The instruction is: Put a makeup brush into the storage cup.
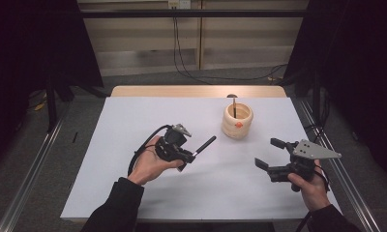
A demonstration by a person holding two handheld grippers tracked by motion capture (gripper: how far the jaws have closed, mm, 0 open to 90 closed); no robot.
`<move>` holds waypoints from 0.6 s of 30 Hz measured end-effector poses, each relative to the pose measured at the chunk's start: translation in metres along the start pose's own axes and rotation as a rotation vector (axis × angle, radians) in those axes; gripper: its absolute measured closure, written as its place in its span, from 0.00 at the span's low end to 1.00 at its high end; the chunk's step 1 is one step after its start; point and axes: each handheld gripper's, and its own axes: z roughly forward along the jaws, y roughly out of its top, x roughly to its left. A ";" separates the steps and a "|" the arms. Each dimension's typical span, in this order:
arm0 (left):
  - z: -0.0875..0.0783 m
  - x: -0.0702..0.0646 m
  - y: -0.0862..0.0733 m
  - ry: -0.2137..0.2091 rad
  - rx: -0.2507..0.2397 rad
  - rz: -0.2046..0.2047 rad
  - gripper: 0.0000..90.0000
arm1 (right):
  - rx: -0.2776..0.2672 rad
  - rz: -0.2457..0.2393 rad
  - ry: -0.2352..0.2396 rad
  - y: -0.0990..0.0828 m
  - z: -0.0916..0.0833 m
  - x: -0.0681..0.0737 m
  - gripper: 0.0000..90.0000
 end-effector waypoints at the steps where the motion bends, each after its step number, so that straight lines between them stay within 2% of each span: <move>1: 0.000 0.000 -0.001 0.002 -0.003 0.003 0.87 | -0.001 0.005 0.010 0.001 0.001 0.000 0.11; 5: -0.001 -0.001 -0.002 -0.001 -0.004 0.002 0.87 | 0.004 0.020 0.014 0.005 0.003 0.000 0.14; 6: 0.000 -0.002 -0.003 0.002 -0.019 -0.018 0.87 | 0.006 0.017 0.010 0.006 0.004 0.000 0.14; 7: -0.002 -0.001 -0.002 0.002 0.002 0.011 0.87 | 0.009 0.020 0.018 0.007 0.005 0.001 0.14; 8: -0.003 -0.001 -0.002 -0.003 0.000 0.017 0.87 | 0.015 0.021 0.024 0.009 0.006 0.000 0.14; 9: -0.003 -0.003 -0.002 -0.006 -0.013 -0.002 0.87 | 0.018 0.019 0.022 0.010 0.006 0.000 0.15; 10: -0.003 -0.003 -0.002 -0.004 -0.003 0.019 0.87 | 0.018 0.012 0.026 0.011 0.007 0.000 0.16; 15: -0.004 -0.006 -0.001 -0.016 0.000 0.041 0.87 | 0.012 -0.008 0.057 0.015 0.013 -0.002 0.20; 18: -0.004 -0.009 -0.002 -0.023 0.006 0.053 0.87 | 0.011 -0.014 0.070 0.017 0.015 -0.002 0.18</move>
